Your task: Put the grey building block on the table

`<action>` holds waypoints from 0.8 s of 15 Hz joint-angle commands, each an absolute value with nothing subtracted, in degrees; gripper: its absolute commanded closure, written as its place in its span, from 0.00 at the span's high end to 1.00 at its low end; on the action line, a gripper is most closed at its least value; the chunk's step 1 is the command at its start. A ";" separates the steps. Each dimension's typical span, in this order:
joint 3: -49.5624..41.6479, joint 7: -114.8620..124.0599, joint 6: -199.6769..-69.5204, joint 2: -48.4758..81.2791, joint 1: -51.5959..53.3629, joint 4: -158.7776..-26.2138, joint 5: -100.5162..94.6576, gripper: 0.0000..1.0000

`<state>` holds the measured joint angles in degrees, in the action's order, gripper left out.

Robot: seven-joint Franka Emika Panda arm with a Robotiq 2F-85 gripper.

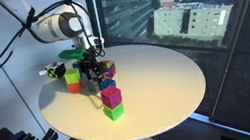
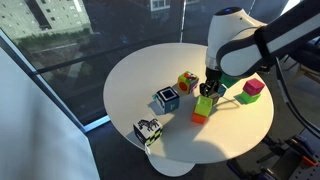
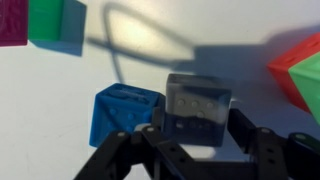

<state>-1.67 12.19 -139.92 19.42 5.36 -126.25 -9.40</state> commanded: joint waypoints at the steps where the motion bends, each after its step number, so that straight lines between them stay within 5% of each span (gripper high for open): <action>1: -2.23 13.42 -140.08 19.46 5.86 -126.11 -10.53 0.99; 12: -1.27 12.55 -131.76 12.14 4.89 -126.48 -7.92 1.00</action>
<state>-1.68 12.23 -136.33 15.63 5.33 -126.14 -9.21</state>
